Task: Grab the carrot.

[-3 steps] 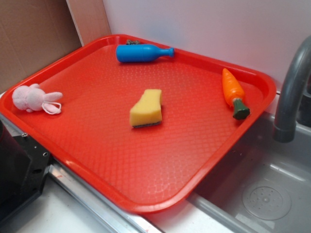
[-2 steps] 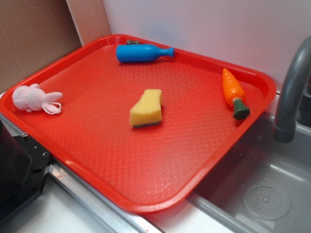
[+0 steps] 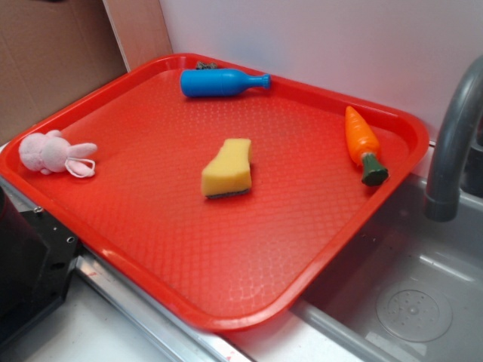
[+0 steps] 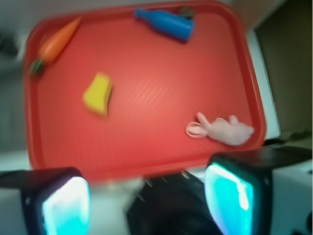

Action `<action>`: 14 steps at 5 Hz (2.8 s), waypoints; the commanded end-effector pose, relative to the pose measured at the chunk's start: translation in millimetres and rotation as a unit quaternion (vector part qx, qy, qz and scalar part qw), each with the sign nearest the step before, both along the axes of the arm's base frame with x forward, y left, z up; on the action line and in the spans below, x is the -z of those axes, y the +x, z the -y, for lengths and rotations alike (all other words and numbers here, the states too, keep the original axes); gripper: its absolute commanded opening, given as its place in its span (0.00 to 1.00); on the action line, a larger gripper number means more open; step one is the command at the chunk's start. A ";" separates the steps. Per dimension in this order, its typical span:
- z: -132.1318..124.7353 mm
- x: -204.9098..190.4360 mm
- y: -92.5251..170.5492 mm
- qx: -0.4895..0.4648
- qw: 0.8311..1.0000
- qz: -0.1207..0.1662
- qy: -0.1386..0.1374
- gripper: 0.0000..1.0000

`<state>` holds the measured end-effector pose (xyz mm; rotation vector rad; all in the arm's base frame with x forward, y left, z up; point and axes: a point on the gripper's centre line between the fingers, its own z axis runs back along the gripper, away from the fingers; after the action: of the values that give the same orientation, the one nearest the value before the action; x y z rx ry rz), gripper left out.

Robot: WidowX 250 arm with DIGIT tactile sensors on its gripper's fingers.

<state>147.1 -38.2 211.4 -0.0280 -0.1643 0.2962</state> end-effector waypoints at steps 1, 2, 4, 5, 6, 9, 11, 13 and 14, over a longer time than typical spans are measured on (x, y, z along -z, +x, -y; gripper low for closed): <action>19.9 26.2 53.5 -0.114 0.993 0.009 -0.023 1.00; 19.9 26.2 53.5 -0.114 0.993 0.009 -0.023 1.00; 19.9 26.2 53.5 -0.114 0.993 0.009 -0.023 1.00; 32.2 36.4 81.5 -0.103 0.991 0.080 -0.035 1.00; 42.1 48.3 112.0 -0.124 0.987 0.099 -0.020 1.00; 75.4 116.6 182.4 -0.111 0.992 0.059 -0.025 1.00; 101.0 165.5 208.3 -0.105 0.991 0.063 -0.051 1.00; 99.7 165.9 199.0 -0.073 0.993 -0.010 -0.092 0.00; 92.9 151.9 163.4 -0.042 0.982 -0.128 -0.133 0.00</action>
<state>300.5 -128.7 29.6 -0.1875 0.2004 0.4174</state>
